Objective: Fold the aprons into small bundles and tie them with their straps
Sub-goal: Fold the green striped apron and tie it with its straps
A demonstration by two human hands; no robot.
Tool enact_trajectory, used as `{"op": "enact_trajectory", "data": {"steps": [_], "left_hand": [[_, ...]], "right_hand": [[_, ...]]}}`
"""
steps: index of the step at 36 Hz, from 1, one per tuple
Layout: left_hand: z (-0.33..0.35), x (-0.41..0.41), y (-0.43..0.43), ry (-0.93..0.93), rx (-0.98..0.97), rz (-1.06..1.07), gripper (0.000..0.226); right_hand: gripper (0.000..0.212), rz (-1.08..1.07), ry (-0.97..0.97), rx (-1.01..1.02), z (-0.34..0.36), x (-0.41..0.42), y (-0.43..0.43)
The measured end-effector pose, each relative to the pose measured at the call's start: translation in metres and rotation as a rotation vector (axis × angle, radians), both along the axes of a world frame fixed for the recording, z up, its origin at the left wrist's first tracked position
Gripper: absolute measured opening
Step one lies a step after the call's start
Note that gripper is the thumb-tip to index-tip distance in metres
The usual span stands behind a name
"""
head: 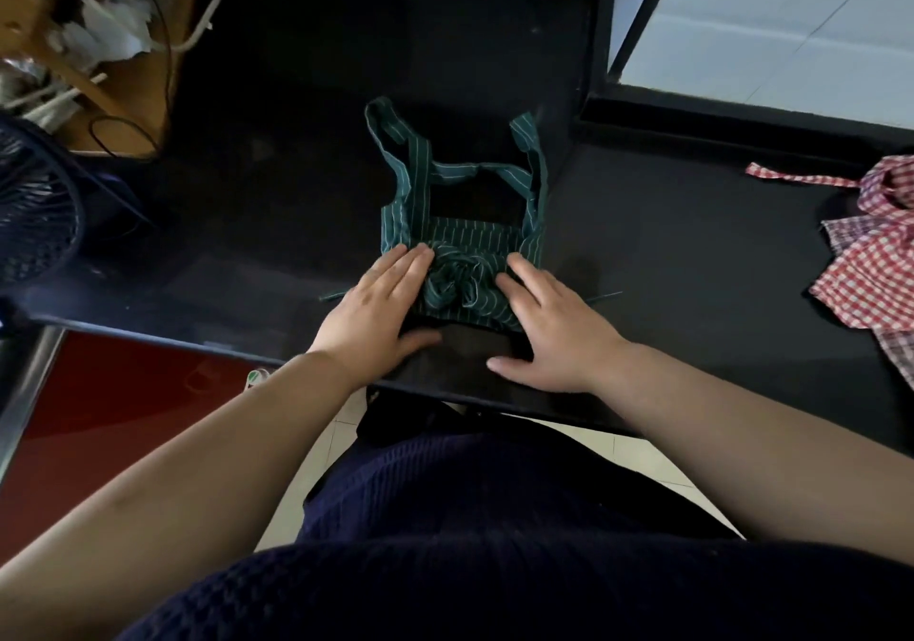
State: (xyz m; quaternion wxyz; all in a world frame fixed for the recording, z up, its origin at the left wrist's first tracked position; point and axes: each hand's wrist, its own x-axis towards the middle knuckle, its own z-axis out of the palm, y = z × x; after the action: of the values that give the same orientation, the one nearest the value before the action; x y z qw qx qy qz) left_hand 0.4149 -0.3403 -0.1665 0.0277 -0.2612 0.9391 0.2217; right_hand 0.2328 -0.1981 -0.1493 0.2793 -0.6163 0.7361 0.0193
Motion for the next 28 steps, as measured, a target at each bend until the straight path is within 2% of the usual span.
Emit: {"op": "enact_trajectory", "data": {"steps": [2,4,6,8,9,13,17,18,21,28], "left_hand": [[0.001,-0.007,-0.005,0.048,0.003,0.075,0.071],[0.006,-0.012,-0.011,0.07,0.007,0.104,0.062],[0.014,-0.019,-0.021,0.077,0.029,0.105,0.055],[0.026,-0.026,-0.032,0.008,0.067,0.126,0.051],[0.032,-0.03,-0.036,-0.02,0.105,0.152,0.05],[0.051,-0.039,-0.054,0.028,0.351,0.358,0.049],[0.057,-0.032,-0.062,0.183,0.743,0.553,0.043],[0.058,-0.031,-0.062,0.209,0.78,0.563,0.043],[0.062,-0.033,-0.057,0.225,0.695,0.592,0.053],[0.062,-0.046,-0.051,0.211,0.437,0.75,0.084]], "right_hand": [[0.073,-0.053,-0.005,-0.087,-0.003,0.003,-0.004],[0.066,-0.112,-0.027,-0.158,-0.003,0.003,-0.009],[0.072,-0.151,-0.062,-0.15,-0.003,-0.002,-0.014],[0.08,-0.207,-0.1,-0.108,0.001,-0.007,-0.022],[0.076,-0.253,-0.123,-0.133,0.004,-0.009,-0.026],[0.03,-0.485,-0.267,-0.369,0.018,-0.017,-0.048],[0.024,-0.701,-0.503,-0.332,0.024,-0.024,-0.063],[0.023,-0.761,-0.597,-0.318,0.026,-0.024,-0.066],[0.017,-0.88,-0.855,-0.261,0.034,-0.023,-0.074],[0.019,-0.891,-0.81,-0.176,0.046,-0.014,-0.095]]}}
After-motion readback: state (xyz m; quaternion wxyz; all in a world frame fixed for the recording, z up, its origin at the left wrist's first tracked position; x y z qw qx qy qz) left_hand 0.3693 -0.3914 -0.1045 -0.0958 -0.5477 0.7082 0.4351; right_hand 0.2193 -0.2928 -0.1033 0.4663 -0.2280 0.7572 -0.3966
